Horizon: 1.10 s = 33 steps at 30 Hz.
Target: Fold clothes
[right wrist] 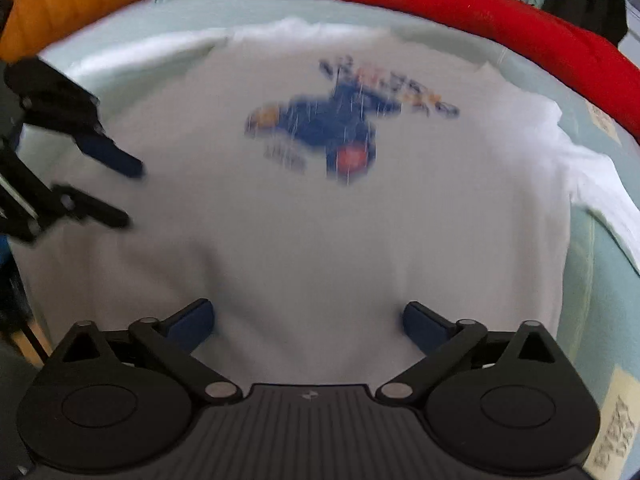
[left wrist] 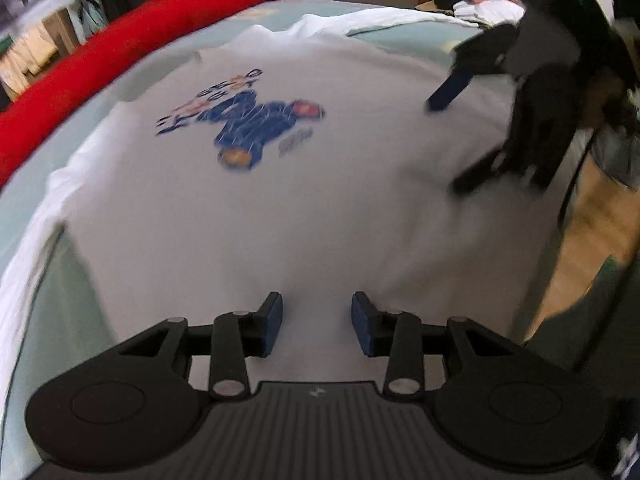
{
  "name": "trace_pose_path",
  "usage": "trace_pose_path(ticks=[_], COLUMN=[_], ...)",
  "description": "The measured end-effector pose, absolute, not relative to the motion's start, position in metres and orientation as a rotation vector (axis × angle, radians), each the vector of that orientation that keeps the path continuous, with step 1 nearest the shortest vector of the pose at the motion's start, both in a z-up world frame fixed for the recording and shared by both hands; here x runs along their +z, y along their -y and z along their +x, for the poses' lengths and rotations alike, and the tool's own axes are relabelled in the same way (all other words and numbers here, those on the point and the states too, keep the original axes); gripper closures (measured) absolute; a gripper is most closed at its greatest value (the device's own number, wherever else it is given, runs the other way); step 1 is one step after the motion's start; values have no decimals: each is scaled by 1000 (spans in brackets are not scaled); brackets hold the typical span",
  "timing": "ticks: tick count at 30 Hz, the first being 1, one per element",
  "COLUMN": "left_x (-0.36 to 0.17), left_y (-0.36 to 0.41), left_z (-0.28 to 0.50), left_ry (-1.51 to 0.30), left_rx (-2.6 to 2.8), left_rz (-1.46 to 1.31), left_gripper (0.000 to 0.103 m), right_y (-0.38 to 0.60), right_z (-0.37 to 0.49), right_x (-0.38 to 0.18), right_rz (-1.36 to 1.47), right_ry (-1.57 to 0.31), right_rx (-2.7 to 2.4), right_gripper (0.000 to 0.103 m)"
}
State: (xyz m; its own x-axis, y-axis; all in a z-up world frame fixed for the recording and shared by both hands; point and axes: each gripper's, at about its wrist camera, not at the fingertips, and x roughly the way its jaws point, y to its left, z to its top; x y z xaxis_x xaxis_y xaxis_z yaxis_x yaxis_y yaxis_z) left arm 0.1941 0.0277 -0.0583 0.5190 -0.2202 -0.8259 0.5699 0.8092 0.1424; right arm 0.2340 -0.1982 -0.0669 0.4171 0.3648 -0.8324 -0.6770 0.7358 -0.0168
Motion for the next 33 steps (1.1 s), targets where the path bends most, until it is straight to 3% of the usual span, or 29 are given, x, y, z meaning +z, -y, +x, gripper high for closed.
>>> trace_pose_path(ticks=[6,12,16,20,22,30,33], left_x=[-39,-33,-54,-41,-33,-27,-44], left_y=[-46,-19,-31,-47,-52,-53,-57], left_z=[178,203,195,189,208,325,349], left_ry=[-1062,-970,-1051,-1133,-1087,-866,-869], left_rx=[-405,-477,-434,-378,-321,-265,-244], left_rz=[352,375,296,241,250,207,189], left_gripper=[60,59,55,55,56,56,55], right_y=[243,227,226,251,257,222,214], right_z=[206,217,218,199,202,323,372], right_x=[-61,-49,-58,-57,-48,-25,-33], right_rz=[-324,-314,-304,-271,-252,-153,-32], right_ry=[-1062,-1016,-1028,-1065,-1058,-755,-727], right_rx=[623,625,606,587,570,496,450], right_gripper=[0,0,0,0,0,0,0])
